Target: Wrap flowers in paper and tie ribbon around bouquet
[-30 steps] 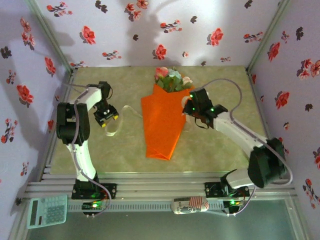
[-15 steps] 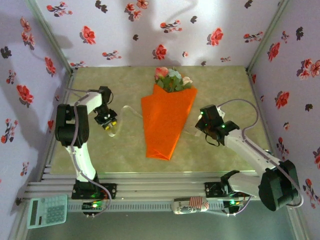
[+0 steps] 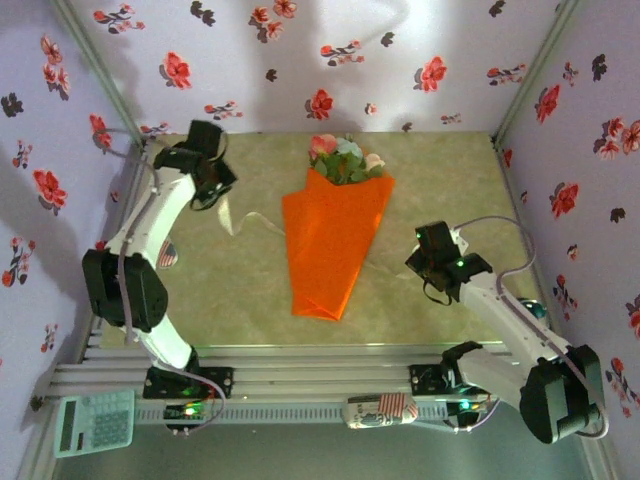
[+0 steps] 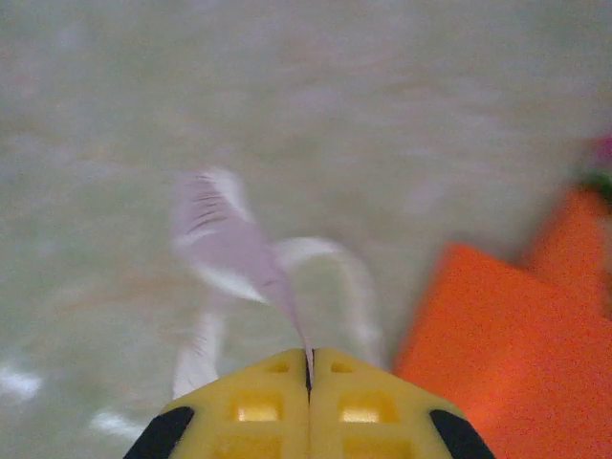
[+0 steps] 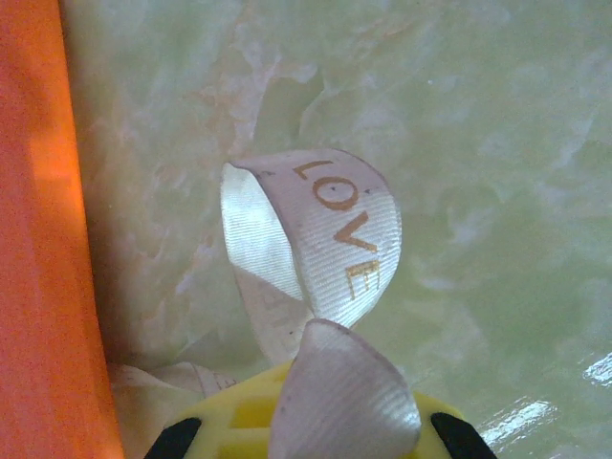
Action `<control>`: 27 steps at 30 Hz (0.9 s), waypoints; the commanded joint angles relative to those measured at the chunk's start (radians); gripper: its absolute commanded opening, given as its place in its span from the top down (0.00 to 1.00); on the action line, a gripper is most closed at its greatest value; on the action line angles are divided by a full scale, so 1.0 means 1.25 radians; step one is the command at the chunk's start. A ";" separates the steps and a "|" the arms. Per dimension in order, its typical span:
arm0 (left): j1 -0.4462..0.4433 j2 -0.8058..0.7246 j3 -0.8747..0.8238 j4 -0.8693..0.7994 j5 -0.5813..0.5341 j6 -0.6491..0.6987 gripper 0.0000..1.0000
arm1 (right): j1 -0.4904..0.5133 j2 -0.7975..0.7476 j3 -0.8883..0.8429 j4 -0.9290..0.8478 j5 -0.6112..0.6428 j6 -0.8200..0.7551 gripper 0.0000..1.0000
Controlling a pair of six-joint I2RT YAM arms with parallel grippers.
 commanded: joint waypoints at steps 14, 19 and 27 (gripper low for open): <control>-0.434 0.494 0.410 0.353 0.359 -0.086 0.98 | -0.030 -0.042 -0.032 -0.034 -0.086 -0.031 1.00; -0.445 0.547 0.452 0.317 0.377 -0.116 0.53 | -0.030 -0.046 -0.045 -0.034 -0.099 -0.031 1.00; -0.390 0.390 0.397 0.093 0.268 -0.172 0.36 | -0.030 -0.054 -0.031 -0.044 -0.109 -0.066 1.00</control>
